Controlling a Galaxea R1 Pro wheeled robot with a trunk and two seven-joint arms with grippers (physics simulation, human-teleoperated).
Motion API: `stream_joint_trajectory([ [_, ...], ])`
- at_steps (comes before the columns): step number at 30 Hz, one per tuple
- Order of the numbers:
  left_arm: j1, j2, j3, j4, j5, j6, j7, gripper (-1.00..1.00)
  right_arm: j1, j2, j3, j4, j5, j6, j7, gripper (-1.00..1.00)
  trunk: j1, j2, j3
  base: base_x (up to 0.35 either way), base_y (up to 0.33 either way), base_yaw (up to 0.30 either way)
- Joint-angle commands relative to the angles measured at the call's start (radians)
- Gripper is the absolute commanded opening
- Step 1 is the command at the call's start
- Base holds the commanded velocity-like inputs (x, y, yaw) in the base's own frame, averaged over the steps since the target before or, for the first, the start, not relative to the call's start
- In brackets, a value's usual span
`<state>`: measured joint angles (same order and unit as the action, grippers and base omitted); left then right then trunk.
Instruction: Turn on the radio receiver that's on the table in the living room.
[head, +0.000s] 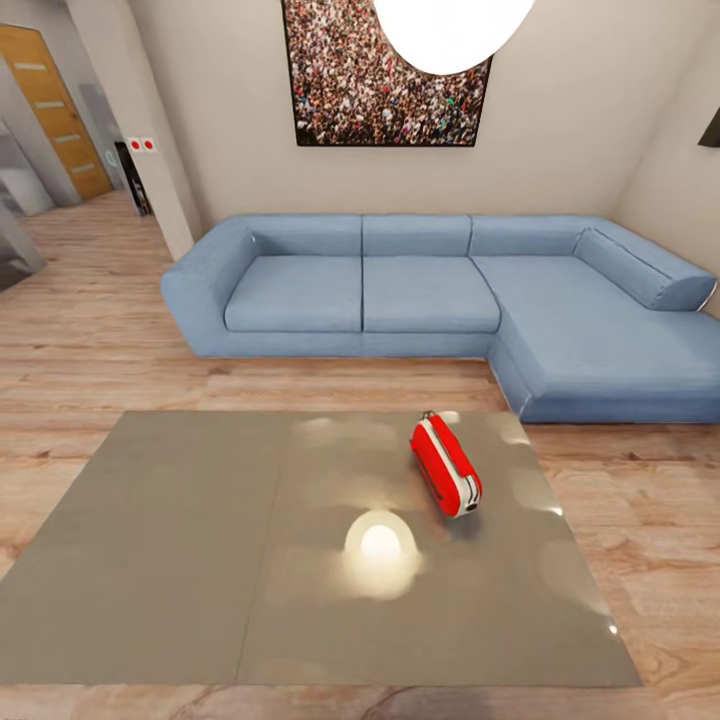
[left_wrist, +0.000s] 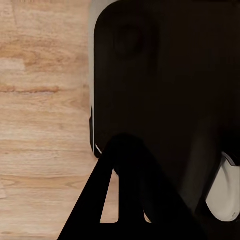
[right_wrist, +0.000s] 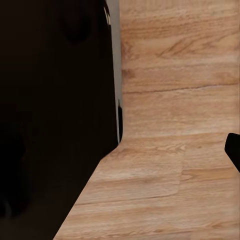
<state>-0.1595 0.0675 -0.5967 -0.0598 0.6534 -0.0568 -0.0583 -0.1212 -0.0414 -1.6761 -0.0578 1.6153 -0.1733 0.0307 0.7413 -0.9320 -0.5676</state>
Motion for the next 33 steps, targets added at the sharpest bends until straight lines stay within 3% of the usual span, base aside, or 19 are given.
stream_joint_trajectory([
  [1,0.000,0.000,0.000,0.000,-0.001,0.000,0.000,-1.00,0.000,0.000,0.000,0.000,0.000,0.000,0.000,1.00,0.000,0.000,0.002,0.000,0.000,0.100],
  [33,0.000,0.000,0.000,0.000,-0.001,0.000,0.000,-1.00,0.000,0.000,-0.001,0.000,0.000,0.001,0.000,1.00,0.000,0.000,0.050,0.000,0.000,0.099],
])
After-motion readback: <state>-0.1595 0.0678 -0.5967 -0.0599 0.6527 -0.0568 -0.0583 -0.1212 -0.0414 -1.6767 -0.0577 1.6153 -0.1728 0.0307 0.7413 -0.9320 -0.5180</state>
